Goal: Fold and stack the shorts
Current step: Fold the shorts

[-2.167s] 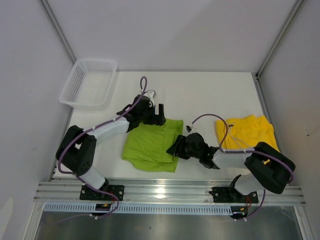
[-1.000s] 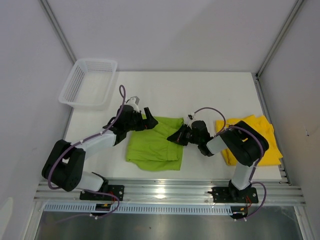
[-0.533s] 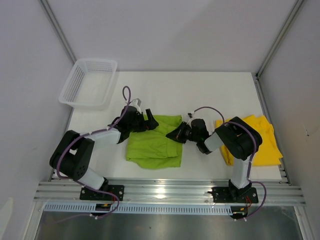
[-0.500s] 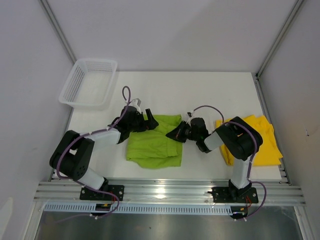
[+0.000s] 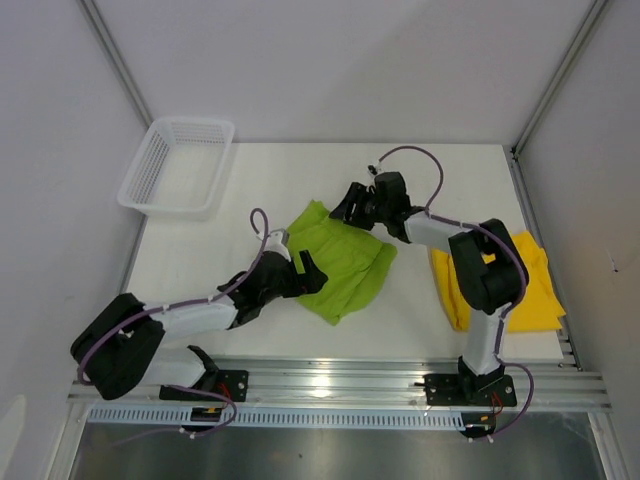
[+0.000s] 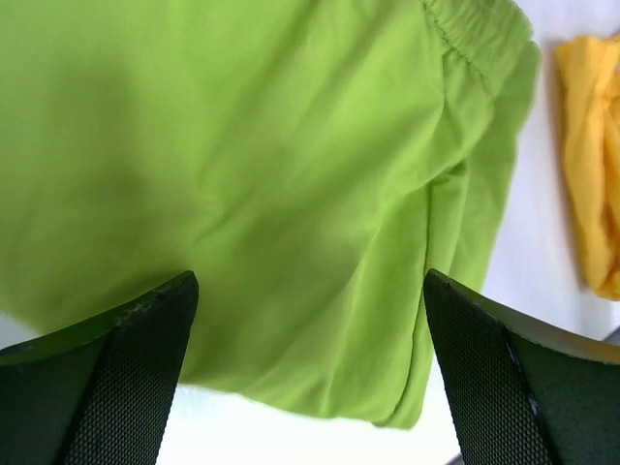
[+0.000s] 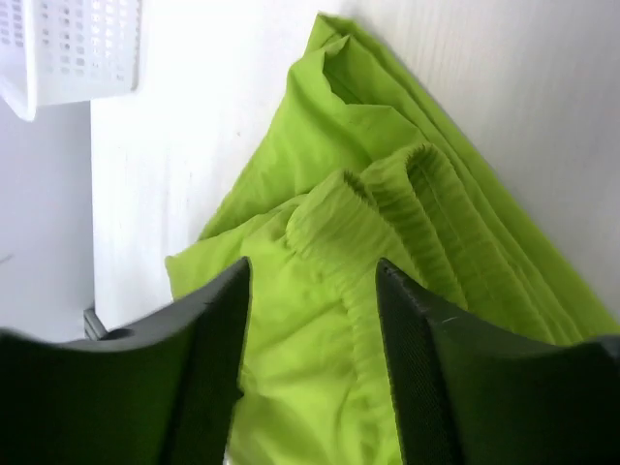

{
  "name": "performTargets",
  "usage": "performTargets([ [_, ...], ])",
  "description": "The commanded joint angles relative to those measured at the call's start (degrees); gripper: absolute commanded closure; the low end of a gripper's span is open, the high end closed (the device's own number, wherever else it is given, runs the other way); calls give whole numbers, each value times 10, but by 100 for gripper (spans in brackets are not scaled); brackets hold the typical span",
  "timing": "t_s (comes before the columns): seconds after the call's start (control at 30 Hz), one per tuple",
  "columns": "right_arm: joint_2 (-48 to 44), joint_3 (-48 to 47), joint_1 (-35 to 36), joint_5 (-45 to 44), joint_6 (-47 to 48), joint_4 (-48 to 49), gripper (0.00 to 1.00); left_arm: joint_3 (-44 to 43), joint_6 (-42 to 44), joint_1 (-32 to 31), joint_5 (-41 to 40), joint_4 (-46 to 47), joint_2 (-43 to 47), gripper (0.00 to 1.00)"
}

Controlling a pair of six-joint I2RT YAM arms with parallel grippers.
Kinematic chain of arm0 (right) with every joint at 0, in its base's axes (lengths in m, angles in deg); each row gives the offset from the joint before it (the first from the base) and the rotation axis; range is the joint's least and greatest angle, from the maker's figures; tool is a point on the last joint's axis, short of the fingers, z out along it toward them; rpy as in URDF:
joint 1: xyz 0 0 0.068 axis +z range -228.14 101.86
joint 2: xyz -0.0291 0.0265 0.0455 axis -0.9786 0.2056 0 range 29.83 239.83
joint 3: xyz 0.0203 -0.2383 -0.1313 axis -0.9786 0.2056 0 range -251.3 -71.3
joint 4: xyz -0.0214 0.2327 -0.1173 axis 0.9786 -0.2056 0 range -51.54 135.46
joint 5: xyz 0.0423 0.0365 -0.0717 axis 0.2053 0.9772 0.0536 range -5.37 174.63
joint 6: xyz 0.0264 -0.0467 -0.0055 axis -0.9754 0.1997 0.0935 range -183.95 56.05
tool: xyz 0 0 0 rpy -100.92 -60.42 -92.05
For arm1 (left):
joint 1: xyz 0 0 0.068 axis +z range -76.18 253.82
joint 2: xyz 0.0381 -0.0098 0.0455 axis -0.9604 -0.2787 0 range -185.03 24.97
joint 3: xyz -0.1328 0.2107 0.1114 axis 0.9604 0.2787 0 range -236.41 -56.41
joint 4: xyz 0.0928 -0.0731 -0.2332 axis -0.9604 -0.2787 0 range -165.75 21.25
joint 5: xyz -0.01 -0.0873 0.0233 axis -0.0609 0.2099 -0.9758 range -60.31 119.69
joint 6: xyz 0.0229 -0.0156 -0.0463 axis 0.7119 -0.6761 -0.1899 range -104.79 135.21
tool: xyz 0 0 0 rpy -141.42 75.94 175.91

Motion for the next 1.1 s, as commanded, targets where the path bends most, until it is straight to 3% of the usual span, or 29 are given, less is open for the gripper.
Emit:
performTargets([
  [0.0, -103, -22, 3, -29, 65, -113, 36, -13, -41, -6, -60, -7, 74, 1],
  [0.13, -218, 45, 16, -70, 62, -180, 26, -95, 14, 6, -103, -153, 115, 1],
  [0.2, -261, 97, 25, -117, 56, -205, 16, -136, 45, 25, -95, -169, 122, 1],
  [0.33, -335, 182, 38, -154, 33, -249, 16, -198, 99, 102, -20, -215, 85, 1],
  [0.47, -387, 260, 47, -172, -5, -260, 16, -269, 193, 121, -20, -282, 18, 1],
  [0.6, -415, 325, 68, -205, -50, -242, 15, -296, 238, 153, 42, -266, -47, 1],
  [0.8, -446, 424, 80, -202, -117, -134, 14, -285, 270, 208, 164, -204, -110, 1],
  [1.07, -379, 422, 97, -181, -139, -35, 14, -245, 247, 222, 192, -126, -144, 1],
])
